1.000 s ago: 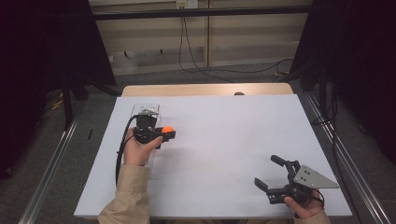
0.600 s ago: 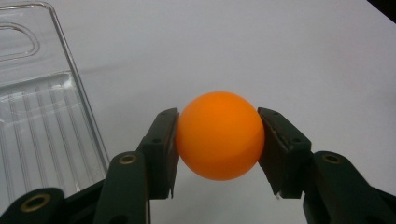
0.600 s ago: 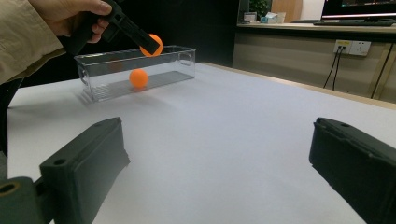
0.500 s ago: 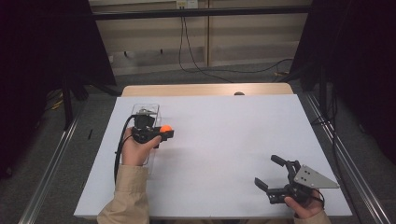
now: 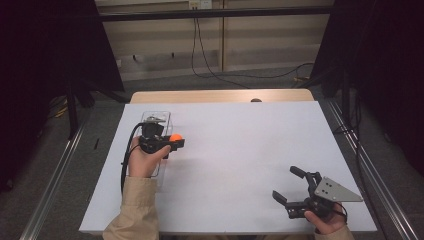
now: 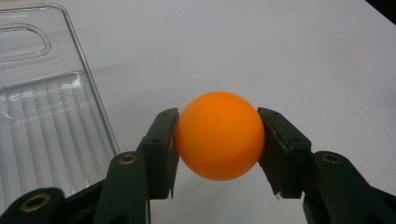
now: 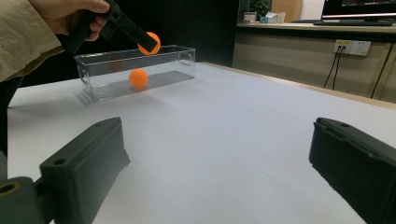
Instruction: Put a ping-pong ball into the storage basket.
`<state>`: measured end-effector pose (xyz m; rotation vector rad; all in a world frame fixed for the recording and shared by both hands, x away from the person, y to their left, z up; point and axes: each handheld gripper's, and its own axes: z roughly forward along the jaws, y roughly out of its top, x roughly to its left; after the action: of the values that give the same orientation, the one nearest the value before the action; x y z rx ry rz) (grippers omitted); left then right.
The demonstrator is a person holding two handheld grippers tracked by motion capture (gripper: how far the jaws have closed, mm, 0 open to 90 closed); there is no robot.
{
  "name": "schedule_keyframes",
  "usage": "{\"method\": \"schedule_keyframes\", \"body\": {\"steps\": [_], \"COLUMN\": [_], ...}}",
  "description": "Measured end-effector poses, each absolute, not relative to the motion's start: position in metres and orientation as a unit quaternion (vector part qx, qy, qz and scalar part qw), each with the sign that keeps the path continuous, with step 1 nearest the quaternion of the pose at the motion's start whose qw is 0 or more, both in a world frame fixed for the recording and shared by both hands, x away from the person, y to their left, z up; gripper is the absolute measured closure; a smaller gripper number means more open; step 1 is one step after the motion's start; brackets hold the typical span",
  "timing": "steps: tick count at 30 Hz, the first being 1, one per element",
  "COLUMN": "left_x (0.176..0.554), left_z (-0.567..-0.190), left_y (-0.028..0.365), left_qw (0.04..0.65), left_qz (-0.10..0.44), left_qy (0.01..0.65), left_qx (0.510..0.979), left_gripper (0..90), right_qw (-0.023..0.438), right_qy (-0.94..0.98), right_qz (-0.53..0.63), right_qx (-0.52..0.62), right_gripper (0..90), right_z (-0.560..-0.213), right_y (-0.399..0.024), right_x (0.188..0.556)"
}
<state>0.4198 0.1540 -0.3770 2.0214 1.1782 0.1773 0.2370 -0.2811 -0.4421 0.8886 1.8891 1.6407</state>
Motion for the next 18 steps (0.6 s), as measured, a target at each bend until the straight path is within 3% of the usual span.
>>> {"method": "schedule_keyframes", "body": {"steps": [18], "left_x": [0.4189], "left_z": [-0.3737], "left_y": [0.1613], "left_qw": [0.39], "left_qz": [0.073], "left_qy": [0.469], "left_qx": [0.789], "left_gripper": [51.0], "right_qw": [0.242], "right_qy": [0.69], "right_qz": [0.599], "right_qx": [0.326], "right_gripper": [3.0], "right_z": [-0.4421], "right_y": [-0.2812], "right_x": [0.2372]}}
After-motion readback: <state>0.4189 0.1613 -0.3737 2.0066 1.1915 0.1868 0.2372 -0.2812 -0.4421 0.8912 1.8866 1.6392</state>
